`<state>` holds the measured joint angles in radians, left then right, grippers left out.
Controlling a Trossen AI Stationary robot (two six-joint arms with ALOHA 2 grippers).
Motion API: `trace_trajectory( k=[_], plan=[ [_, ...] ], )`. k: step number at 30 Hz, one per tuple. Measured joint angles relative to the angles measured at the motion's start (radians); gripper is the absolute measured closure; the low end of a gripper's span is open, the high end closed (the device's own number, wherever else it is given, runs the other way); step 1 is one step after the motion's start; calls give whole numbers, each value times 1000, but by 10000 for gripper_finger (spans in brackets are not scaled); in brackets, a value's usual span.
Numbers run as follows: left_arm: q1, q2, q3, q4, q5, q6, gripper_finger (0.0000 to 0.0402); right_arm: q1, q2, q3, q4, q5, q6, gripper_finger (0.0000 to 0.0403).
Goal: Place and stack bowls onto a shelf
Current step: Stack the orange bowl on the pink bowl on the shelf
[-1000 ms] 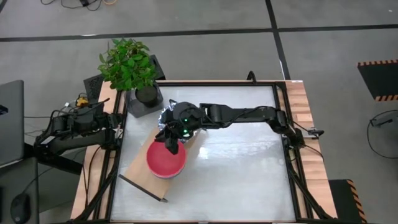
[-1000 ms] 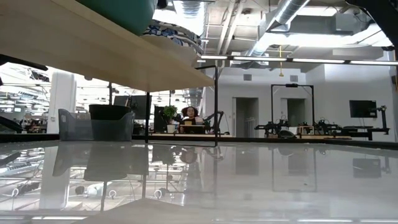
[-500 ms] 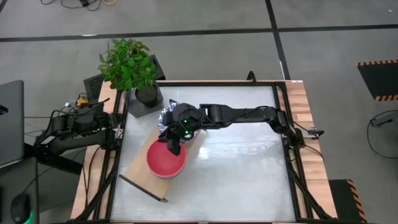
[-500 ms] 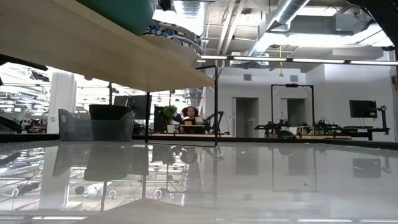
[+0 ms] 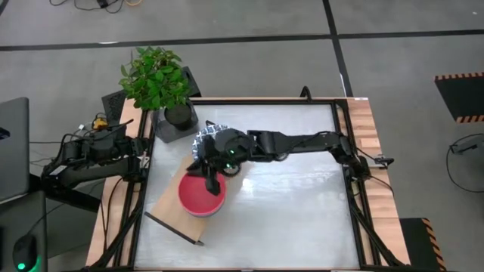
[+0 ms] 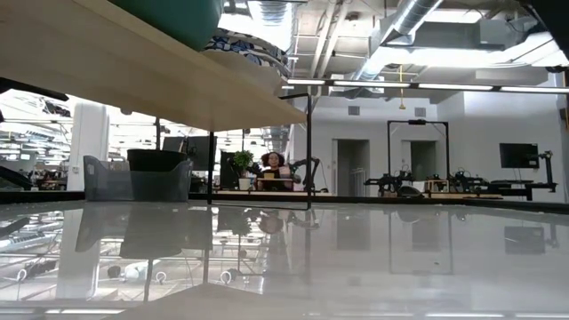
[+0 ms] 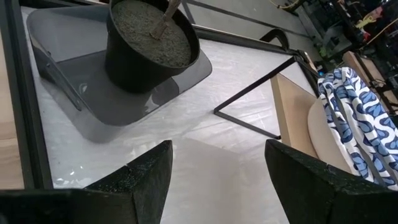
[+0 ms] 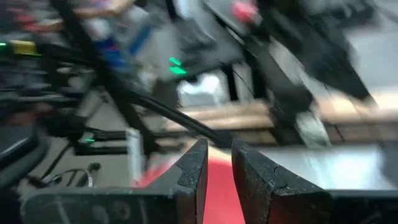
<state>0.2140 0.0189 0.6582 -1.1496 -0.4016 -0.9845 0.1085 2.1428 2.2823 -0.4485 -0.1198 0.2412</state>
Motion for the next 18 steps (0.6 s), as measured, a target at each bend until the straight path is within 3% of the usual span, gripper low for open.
trace_trajectory(
  k=[6, 14, 18],
  plan=[
    [0, 0, 0, 0, -1, 5, 159, 42, 21, 3, 111, -42, -111, 305],
    [0, 0, 0, 0, -2, 8, 159, 37, 110, 3, 277, -173, -118, 305],
    [0, 0, 0, 0, -2, 4, 159, 38, 125, -1, 269, -208, -111, 305]
  ],
)
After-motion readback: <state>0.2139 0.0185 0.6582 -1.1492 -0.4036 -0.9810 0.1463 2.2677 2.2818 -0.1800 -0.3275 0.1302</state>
